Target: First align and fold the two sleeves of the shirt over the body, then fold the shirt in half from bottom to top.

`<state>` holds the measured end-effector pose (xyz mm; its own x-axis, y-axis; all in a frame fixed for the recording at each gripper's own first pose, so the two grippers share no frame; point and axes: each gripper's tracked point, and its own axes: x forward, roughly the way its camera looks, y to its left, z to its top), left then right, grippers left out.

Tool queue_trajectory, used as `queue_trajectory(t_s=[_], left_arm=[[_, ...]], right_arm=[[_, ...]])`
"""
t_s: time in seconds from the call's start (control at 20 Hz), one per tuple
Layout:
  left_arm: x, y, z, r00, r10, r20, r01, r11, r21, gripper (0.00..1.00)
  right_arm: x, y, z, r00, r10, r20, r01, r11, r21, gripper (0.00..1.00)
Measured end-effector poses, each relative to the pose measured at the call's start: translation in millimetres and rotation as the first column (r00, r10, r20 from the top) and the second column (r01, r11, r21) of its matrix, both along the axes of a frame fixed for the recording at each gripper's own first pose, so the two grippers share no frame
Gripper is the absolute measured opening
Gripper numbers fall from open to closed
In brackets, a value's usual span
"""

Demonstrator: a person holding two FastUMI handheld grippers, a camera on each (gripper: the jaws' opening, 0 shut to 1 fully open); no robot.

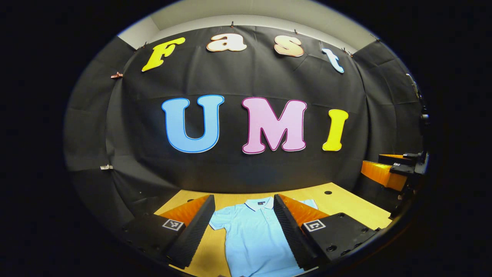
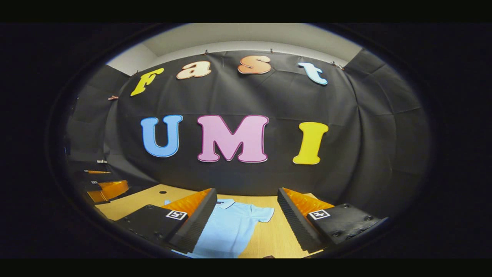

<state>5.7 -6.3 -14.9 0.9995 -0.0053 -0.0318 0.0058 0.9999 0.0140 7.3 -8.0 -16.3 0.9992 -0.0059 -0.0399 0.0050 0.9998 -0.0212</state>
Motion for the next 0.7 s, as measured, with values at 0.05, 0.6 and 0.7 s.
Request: queue_trajectory(t_s=[0.05, 0.6, 0.7], left_arm=[[1.2, -0.1, -0.3, 1.0, 0.001, -0.002, -0.001, 1.0, 0.001, 0.97], [13.0, 10.7, -16.3, 0.995, 0.079, -0.054, -0.079, 0.997, 0.01, 0.97], [19.3, 14.3, -19.5, 0.993, 0.1, -0.065, -0.099, 0.995, 0.01, 0.97]], right_arm=[[1.4, 0.1, -2.1, 1.0, 0.001, -0.007, -0.001, 1.0, 0.002, 0.98], [55.4, -25.2, -69.8, 0.985, 0.017, -0.172, -0.013, 1.0, 0.02, 0.99], [73.4, -37.5, -81.2, 0.981, 0.002, -0.192, 0.0, 1.0, 0.008, 0.98]])
